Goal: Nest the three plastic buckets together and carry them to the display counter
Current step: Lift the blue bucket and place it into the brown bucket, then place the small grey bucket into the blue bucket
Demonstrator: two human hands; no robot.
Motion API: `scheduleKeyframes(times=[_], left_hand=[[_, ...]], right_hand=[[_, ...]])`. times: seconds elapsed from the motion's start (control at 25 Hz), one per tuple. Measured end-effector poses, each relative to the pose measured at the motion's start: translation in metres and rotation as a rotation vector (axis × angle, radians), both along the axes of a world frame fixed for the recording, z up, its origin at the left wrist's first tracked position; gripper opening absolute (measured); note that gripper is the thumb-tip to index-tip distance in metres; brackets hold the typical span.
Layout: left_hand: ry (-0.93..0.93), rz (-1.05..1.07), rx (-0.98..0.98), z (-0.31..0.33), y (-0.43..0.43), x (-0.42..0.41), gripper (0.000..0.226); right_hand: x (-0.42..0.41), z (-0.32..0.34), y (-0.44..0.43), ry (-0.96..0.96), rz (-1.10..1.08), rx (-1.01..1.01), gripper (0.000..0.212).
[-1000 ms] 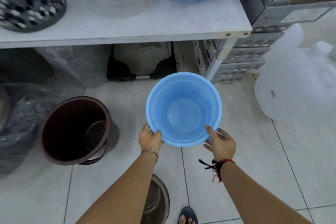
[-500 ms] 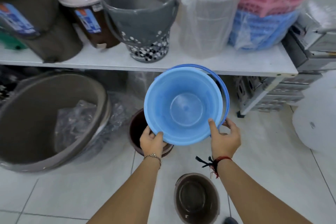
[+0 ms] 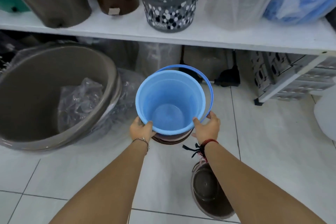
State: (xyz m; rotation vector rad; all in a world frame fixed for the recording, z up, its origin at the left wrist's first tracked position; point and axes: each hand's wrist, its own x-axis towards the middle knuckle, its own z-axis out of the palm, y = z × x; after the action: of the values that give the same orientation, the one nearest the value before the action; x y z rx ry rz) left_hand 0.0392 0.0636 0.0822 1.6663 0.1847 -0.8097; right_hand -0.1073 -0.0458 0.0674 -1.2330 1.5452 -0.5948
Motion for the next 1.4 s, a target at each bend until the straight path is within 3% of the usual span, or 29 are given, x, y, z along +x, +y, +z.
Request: scheduleKeyframes(times=[0.2,0.4,0.56,0.64,0.72,0.88,1.16,1.24,1.32,1.4], left_hand=[[0.090,-0.151,0.178,-0.062,-0.017,0.021,0.044],[0.065,-0.298,0.332,-0.091,-0.014,0.024,0.036],[-0.142,-0.322,0.375,-0.088,0.005,-0.005,0.037],[-0.256,-0.406,0.455,-0.084,0.012,-0.030,0.053],[-0.245,-0.443,0.538,-0.079,0.017,-0.062,0.071],[-0.113,-0.553,0.583,-0.092,0.025,-0.138,0.076],[0.050,-0.590,0.601,-0.174,0.061,-0.276,0.065],[0.080,-0.522,0.562,-0.196,0.069,-0.297,0.061],[0.152,-0.395,0.478,-0.206,0.072,-0.309,0.064],[0.185,-0.312,0.411,-0.196,0.072,-0.315,0.066]], right_hand=[[0.005,-0.046,-0.009,-0.108,0.063,0.274,0.063],[-0.009,-0.066,-0.006,-0.189,0.196,0.472,0.060],[-0.046,-0.074,-0.002,-0.010,0.326,0.315,0.088],[-0.076,-0.071,-0.001,0.075,0.359,0.262,0.092],[-0.112,-0.066,-0.002,0.121,0.334,0.242,0.092],[-0.194,-0.076,0.001,0.148,0.205,0.317,0.093],[-0.301,-0.170,0.050,0.246,0.274,0.515,0.081],[-0.311,-0.194,0.066,0.165,0.244,0.626,0.074],[-0.317,-0.206,0.074,0.005,0.125,0.690,0.050],[-0.321,-0.200,0.074,-0.079,-0.016,0.611,0.041]])
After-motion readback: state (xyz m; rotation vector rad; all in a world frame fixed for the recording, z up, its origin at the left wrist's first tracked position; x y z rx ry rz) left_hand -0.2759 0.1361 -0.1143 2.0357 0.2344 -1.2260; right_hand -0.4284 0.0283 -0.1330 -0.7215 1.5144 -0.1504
